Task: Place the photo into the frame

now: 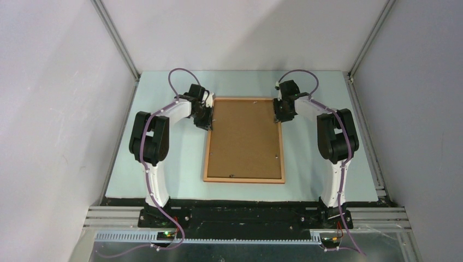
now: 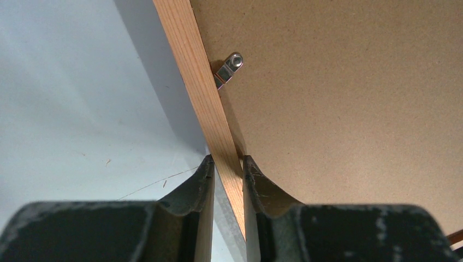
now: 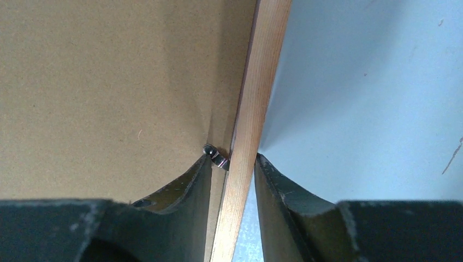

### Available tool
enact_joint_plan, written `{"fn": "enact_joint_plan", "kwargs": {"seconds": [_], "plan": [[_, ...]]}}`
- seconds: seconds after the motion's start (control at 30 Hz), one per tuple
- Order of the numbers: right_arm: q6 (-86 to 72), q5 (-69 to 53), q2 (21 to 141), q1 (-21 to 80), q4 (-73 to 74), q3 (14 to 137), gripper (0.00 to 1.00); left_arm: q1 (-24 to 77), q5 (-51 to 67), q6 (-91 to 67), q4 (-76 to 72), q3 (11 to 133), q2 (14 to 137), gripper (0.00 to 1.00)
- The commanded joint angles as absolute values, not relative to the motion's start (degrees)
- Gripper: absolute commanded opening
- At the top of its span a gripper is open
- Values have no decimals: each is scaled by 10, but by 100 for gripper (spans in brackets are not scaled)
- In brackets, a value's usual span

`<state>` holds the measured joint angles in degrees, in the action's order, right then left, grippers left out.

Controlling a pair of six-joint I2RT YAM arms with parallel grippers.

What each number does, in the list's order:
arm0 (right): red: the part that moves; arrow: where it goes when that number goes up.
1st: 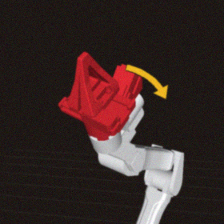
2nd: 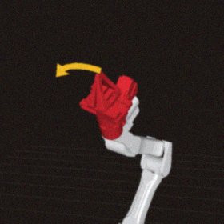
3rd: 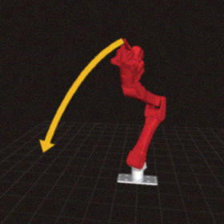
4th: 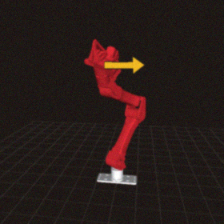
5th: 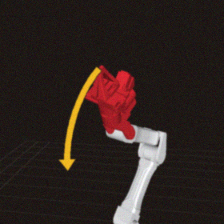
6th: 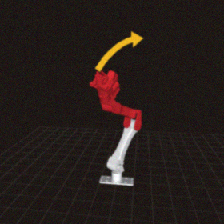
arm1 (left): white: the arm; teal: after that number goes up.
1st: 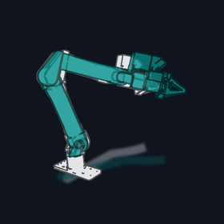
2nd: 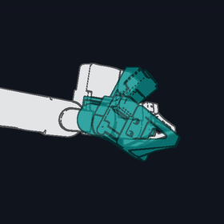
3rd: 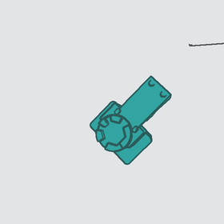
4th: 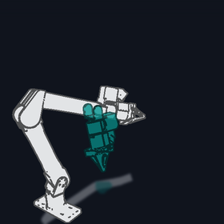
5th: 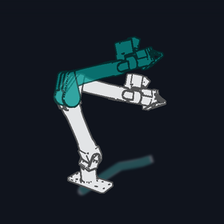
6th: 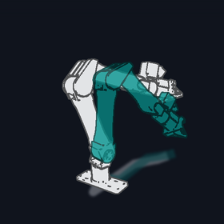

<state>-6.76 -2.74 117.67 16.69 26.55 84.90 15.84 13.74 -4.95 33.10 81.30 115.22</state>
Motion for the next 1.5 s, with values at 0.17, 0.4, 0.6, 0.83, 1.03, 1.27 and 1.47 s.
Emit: {"fn": "enact_joint_plan", "kwargs": {"seconds": [0.17, 0.4, 0.6, 0.83, 1.03, 1.27, 1.47], "plan": [[-61, -42, 1180, 172, 271, 870, 32, 175, 166, -30, 352, 797, 1141, 0], [-60, -45, 1177, 172, 268, 867, 38, 175, 166, -30, 352, 798, 1141, 0], [-61, -55, 1165, 166, 264, 859, 55, 176, 161, -33, 351, 798, 1143, 0], [-63, -70, 1134, 153, 262, 848, 60, 175, 158, -44, 346, 795, 1147, 0], [-47, -86, 1116, 150, 287, 836, 60, 176, 159, -48, 341, 790, 1146, 0], [-17, -122, 1073, 150, 304, 778, 68, 175, 161, -49, 340, 791, 1150, 0], [17, -154, 1021, 155, 310, 699, 73, 174, 160, -47, 338, 791, 1149, 0]]}}
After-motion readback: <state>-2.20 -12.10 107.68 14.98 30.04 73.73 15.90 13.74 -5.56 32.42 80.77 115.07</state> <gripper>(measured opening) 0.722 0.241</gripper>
